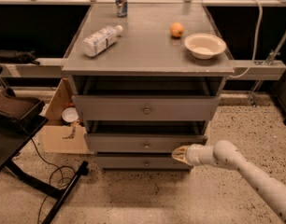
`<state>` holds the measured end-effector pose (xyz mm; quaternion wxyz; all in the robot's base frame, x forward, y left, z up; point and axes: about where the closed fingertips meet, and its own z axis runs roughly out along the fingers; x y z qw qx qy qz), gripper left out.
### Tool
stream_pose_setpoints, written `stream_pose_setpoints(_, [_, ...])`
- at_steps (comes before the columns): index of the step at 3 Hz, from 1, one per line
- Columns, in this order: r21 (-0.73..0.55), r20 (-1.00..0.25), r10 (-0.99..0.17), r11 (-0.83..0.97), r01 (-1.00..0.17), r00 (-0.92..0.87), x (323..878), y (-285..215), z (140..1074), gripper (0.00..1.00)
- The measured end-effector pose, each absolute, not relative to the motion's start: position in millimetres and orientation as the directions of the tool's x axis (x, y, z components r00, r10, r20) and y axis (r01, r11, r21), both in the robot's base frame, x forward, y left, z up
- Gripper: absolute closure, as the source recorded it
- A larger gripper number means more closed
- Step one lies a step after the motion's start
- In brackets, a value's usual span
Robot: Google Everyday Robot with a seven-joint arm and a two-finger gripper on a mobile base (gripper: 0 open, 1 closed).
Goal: Close middle drawer
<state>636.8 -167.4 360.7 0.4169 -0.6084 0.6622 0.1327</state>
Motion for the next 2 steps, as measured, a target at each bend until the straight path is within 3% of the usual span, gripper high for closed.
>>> stream_pose_setpoints(2, [-0.331, -0.714, -0.695, 0.224, -0.916, 0.088, 636.8, -167.3, 360.6, 0.52])
